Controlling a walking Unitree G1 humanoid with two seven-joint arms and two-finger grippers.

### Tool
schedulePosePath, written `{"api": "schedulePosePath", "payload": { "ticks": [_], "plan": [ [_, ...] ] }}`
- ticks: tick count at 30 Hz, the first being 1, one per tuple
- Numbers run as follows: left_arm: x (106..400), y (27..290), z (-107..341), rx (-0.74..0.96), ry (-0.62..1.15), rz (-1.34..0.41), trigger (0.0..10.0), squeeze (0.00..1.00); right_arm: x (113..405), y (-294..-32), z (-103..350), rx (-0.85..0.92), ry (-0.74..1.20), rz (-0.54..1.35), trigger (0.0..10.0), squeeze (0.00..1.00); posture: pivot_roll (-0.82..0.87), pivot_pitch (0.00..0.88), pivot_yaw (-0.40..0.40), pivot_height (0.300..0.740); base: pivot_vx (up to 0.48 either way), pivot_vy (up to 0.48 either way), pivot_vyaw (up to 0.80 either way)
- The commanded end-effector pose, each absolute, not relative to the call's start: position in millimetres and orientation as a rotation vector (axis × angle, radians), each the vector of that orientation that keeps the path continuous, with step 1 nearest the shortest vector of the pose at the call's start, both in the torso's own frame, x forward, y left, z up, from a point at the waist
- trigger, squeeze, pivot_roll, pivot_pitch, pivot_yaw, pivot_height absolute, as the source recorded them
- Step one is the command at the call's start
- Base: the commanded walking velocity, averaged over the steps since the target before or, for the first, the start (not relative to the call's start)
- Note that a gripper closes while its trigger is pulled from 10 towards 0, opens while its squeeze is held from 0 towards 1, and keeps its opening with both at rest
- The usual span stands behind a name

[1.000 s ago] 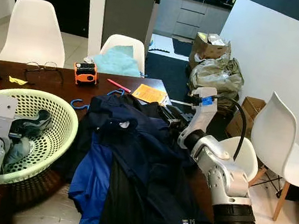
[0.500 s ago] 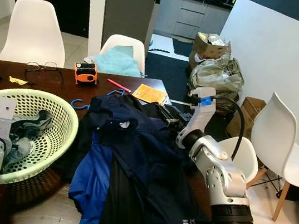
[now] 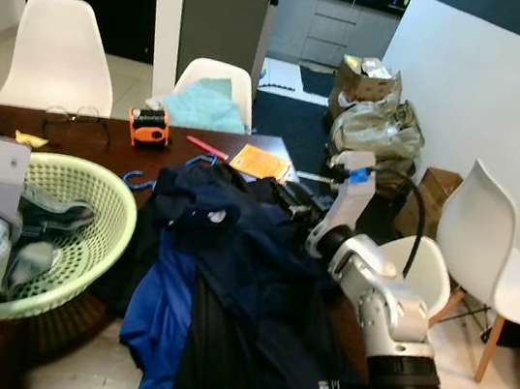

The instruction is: Hang hanger

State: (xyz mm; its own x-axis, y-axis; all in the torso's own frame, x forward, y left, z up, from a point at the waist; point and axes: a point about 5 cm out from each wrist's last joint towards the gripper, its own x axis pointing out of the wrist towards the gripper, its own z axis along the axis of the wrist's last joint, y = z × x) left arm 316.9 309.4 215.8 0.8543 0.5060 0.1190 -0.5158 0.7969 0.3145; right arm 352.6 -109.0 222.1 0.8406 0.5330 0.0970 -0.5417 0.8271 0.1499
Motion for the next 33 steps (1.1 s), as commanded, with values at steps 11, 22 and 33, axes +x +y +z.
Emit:
{"api": "schedulePosePath", "payload": {
  "ticks": [11,22,33],
  "plan": [
    [310,238,349,0.184,-0.753,0.322,0.0,0.0,352,-114,228,0.208,-0.098,0.549,10.0,0.0,0.0,0.039,-0.101,0.735,0.0,0.0,0.0],
    [324,166,338,0.192,-0.603,-0.084,10.0,0.0,357,-135,242,0.283,-0.199,0.39,10.0,0.0,-0.01,0.034,-0.082,0.735,0.0,0.0,0.0],
    [304,173,372,0.303,-0.85,-0.028,10.0,0.0,354,-154,253,0.37,-0.328,0.243,10.0,0.0,0.0,0.033,-0.084,0.735,0.0,0.0,-0.48]
  ]
}}
